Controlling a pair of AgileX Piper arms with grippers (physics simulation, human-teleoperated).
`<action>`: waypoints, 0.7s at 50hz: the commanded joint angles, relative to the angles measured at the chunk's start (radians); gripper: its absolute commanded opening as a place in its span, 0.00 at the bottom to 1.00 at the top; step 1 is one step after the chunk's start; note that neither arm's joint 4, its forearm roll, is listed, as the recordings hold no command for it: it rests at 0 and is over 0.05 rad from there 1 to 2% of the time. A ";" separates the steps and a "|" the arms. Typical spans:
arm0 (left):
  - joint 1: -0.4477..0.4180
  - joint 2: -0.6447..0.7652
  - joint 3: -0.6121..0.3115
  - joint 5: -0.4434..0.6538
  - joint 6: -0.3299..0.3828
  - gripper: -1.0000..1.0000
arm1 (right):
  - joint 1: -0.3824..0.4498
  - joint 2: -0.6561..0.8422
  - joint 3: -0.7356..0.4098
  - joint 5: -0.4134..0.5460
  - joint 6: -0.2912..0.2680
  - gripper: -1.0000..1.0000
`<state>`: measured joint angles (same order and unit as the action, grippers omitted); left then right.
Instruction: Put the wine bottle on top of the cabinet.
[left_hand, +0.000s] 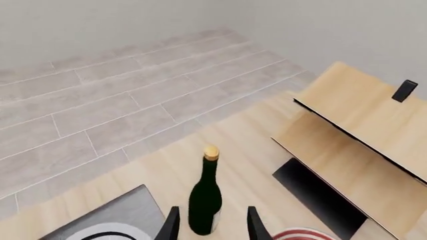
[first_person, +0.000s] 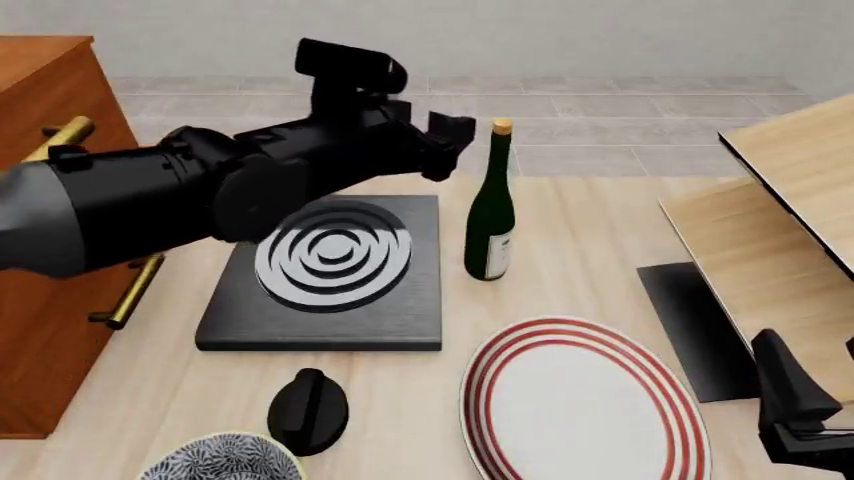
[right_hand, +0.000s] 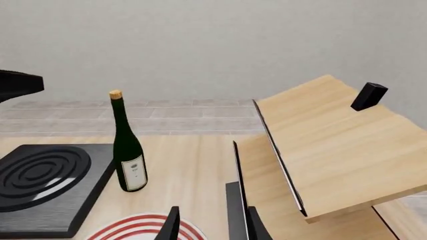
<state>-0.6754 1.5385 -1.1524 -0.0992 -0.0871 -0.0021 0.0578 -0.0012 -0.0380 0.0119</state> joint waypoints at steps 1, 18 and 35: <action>0.019 0.080 -0.054 -0.001 -0.021 1.00 | 0.000 0.009 0.000 -0.007 0.001 1.00; 0.011 0.134 -0.119 0.031 -0.034 1.00 | 0.000 -0.002 0.000 0.000 -0.001 1.00; 0.003 0.201 -0.206 0.060 -0.024 1.00 | 0.000 0.010 0.000 -0.009 0.000 1.00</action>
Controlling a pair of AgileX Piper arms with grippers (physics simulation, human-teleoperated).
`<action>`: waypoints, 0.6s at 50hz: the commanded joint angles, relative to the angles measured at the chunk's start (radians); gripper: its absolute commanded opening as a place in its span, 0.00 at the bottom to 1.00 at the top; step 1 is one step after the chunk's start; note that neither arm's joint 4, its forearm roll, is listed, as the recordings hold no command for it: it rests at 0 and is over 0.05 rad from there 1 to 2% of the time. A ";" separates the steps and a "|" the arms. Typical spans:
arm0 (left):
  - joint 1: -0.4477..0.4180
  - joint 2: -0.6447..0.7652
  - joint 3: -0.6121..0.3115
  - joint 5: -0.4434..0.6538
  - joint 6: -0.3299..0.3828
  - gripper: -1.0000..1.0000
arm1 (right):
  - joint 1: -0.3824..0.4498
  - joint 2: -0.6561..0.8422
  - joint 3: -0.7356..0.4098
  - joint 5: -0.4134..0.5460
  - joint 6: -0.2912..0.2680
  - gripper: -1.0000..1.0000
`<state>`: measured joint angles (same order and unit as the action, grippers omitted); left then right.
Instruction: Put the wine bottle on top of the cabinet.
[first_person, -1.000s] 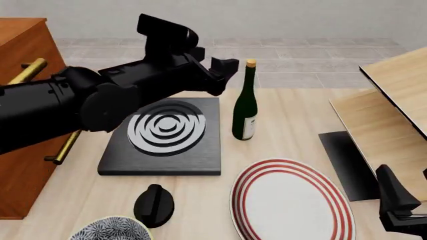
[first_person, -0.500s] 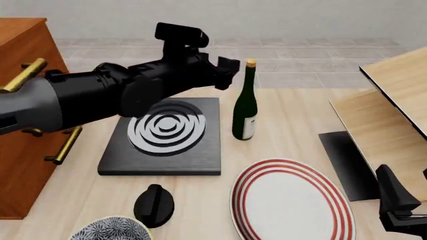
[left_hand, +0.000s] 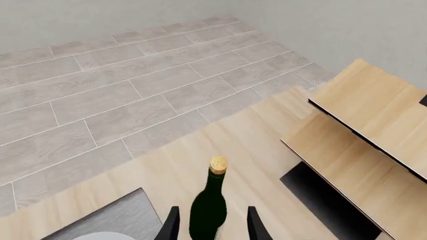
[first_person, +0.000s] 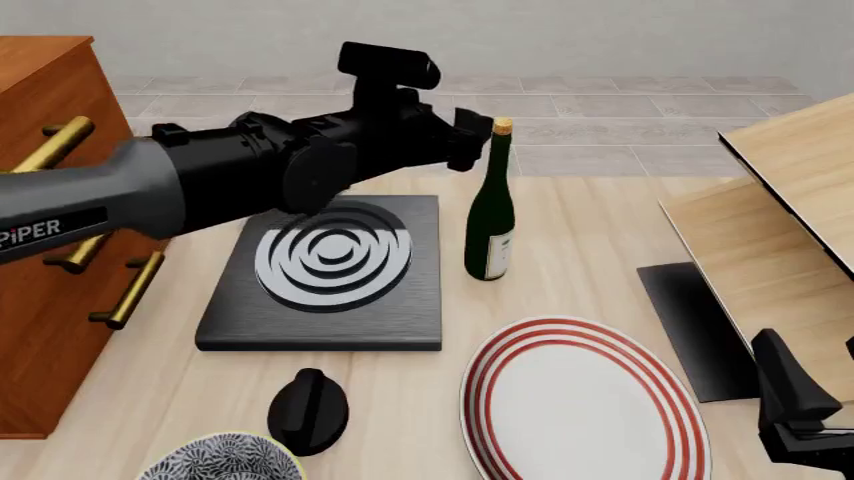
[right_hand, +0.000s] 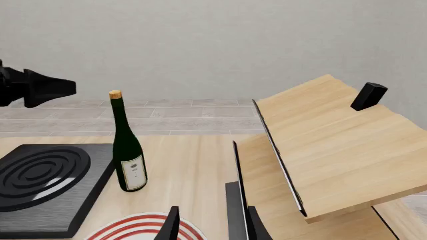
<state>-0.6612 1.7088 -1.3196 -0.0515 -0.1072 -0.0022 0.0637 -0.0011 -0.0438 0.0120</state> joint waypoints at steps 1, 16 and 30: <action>-0.013 0.038 -0.042 0.016 -0.002 1.00 | 0.000 0.000 0.000 -0.001 -0.001 1.00; -0.022 0.083 -0.080 0.017 0.093 1.00 | 0.000 0.002 0.000 -0.003 0.000 1.00; -0.029 0.152 -0.158 0.036 0.115 1.00 | 0.000 0.003 0.000 -0.004 0.000 1.00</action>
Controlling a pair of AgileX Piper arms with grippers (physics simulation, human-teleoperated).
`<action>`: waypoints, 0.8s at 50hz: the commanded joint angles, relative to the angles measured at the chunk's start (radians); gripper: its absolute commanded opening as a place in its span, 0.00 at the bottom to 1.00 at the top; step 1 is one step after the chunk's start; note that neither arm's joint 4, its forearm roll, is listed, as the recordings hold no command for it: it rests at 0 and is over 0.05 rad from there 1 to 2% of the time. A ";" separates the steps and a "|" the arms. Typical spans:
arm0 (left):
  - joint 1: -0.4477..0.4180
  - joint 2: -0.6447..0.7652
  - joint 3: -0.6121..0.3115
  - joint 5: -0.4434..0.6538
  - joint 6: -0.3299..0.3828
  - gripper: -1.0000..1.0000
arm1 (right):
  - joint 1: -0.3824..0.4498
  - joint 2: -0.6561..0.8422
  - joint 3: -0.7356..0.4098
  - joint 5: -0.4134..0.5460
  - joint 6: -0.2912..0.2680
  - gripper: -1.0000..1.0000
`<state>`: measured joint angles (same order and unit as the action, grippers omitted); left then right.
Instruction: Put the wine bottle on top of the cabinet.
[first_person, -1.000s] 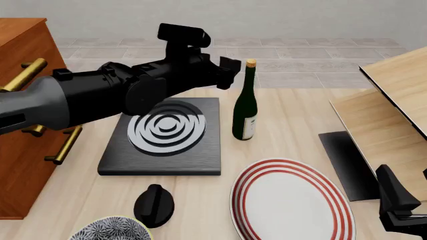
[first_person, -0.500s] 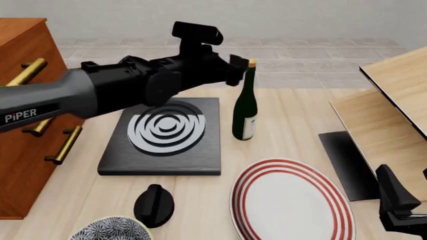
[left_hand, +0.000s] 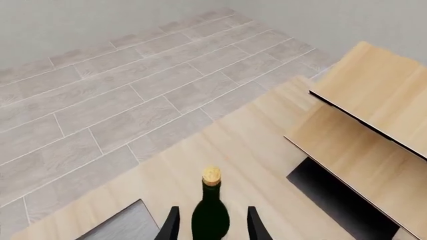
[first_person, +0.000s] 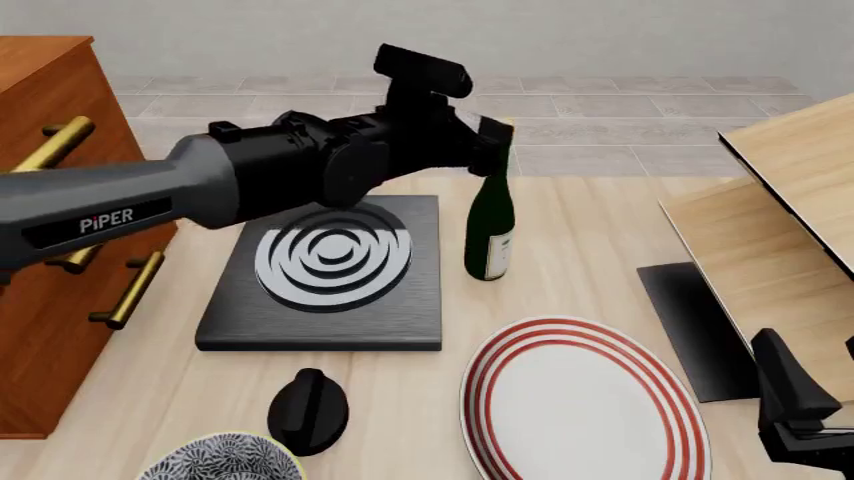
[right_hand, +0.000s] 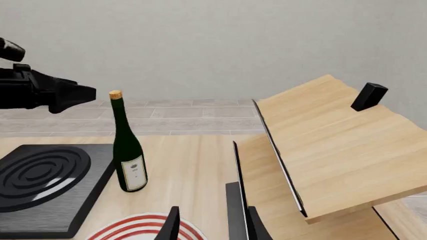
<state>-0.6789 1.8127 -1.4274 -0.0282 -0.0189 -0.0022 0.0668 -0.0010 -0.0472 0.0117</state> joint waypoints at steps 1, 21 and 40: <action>-0.013 0.054 -0.055 0.015 0.030 1.00 | 0.000 0.003 0.000 -0.003 0.001 1.00; -0.011 0.146 -0.208 0.085 0.019 1.00 | 0.000 -0.003 0.000 0.004 0.001 1.00; -0.010 0.205 -0.284 0.111 -0.007 1.00 | 0.000 -0.004 0.000 0.004 0.000 1.00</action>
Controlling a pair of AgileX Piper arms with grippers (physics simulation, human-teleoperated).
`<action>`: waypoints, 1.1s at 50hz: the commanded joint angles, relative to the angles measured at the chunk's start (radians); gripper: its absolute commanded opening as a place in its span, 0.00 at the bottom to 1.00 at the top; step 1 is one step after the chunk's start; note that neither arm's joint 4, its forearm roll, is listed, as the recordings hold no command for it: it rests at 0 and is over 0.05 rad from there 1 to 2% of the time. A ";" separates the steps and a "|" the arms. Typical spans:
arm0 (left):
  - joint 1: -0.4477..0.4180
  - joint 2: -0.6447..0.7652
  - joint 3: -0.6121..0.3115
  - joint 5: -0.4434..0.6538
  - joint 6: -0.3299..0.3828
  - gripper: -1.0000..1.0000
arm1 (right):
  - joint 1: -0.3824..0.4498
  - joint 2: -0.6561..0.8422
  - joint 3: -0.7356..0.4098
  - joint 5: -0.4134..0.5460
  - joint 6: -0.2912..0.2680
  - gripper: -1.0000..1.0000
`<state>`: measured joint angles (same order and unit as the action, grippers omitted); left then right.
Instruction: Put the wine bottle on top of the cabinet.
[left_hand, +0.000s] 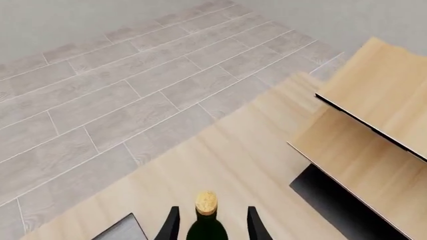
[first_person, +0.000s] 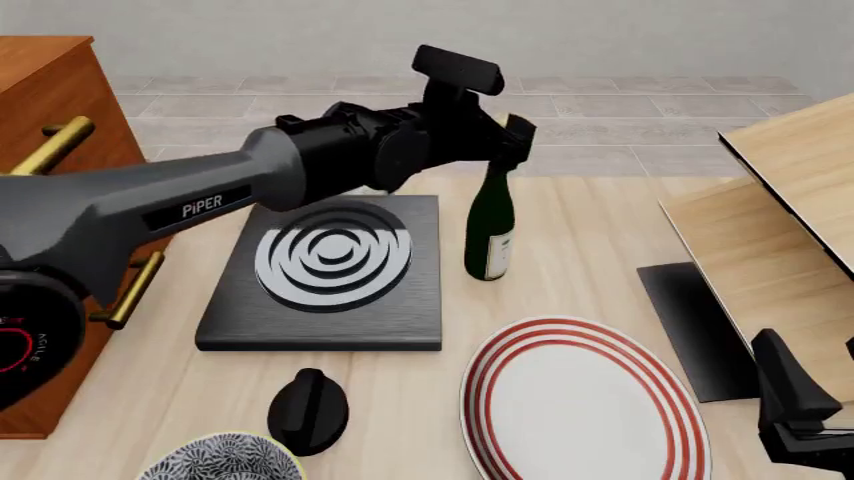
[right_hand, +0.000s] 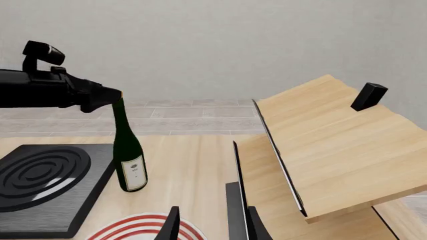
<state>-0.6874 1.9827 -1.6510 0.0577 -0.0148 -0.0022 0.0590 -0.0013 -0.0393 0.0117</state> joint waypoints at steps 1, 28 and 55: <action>-0.001 0.036 -0.062 0.026 -0.015 1.00 | 0.000 0.003 0.000 -0.003 0.000 1.00; 0.008 0.079 -0.010 -0.003 -0.025 1.00 | 0.000 0.008 0.000 -0.008 0.000 1.00; 0.001 0.182 -0.203 0.095 -0.029 1.00 | 0.000 0.006 0.000 -0.006 0.000 1.00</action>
<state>-0.6812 2.1363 -1.8172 0.1390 -0.0440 -0.0023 0.0680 -0.0009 -0.0487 0.0116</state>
